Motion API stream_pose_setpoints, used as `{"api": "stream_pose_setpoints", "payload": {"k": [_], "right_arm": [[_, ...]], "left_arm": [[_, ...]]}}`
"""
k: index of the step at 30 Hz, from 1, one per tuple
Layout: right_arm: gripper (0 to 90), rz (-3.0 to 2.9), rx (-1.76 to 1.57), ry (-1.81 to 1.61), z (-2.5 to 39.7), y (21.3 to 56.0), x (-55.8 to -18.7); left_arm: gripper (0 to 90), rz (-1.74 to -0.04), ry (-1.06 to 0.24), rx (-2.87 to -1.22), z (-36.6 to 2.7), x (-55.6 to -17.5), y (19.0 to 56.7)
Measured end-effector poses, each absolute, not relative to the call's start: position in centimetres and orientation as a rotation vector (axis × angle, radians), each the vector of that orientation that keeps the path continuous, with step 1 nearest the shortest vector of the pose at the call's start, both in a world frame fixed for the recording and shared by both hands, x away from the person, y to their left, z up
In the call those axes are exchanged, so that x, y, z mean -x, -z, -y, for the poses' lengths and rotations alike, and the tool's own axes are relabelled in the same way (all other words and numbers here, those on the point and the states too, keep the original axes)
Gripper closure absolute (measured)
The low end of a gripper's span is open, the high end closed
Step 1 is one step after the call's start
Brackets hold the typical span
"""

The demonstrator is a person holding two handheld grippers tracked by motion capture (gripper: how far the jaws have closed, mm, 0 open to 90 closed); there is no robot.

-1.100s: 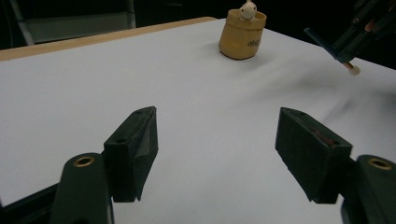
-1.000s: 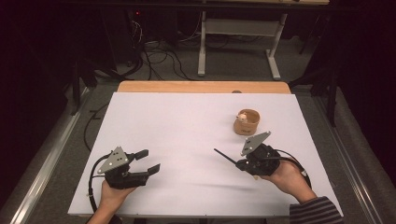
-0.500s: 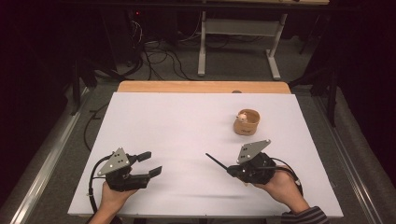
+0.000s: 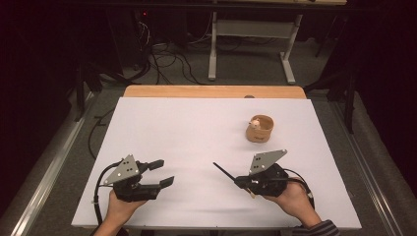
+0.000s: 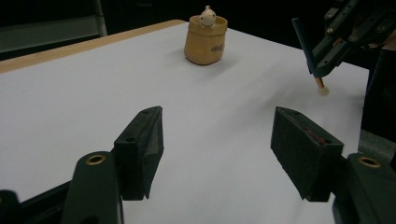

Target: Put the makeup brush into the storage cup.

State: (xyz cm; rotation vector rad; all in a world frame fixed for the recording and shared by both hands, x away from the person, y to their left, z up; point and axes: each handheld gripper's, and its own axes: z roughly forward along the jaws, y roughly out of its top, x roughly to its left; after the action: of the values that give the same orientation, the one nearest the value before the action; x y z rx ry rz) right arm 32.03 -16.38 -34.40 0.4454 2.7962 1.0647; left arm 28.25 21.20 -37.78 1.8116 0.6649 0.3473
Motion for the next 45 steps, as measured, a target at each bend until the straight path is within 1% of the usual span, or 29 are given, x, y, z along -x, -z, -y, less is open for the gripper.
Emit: {"api": "stream_pose_setpoints", "payload": {"k": [10, 14, 20, 29, 37, 45], "right_arm": [[85.8, -2.805, -0.434, -1.084, 16.0, 34.5, -32.2], [85.8, -2.803, -0.434, -1.085, 16.1, 34.5, -32.1], [85.8, -2.814, -0.419, -1.081, 15.9, 34.5, -32.1], [85.8, -2.816, -0.405, -1.087, 15.5, 34.4, -32.0], [85.8, -2.823, -0.377, -1.090, 15.0, 34.3, -31.9], [85.8, -2.832, -0.342, -1.086, 14.2, 34.3, -31.7]], "left_arm": [[35.3, -0.598, -0.276, -1.821, -19.6, -29.1, 36.4], [34.7, -0.559, -0.259, -1.850, -18.6, -29.6, 35.6], [34.8, -0.515, -0.234, -1.851, -17.5, -29.9, 34.9], [35.3, -0.463, -0.185, -1.868, -15.8, -30.8, 34.5], [38.0, -0.424, -0.132, -1.879, -14.4, -31.4, 34.7], [40.5, -0.394, -0.108, -1.893, -13.7, -31.5, 34.5]]}}
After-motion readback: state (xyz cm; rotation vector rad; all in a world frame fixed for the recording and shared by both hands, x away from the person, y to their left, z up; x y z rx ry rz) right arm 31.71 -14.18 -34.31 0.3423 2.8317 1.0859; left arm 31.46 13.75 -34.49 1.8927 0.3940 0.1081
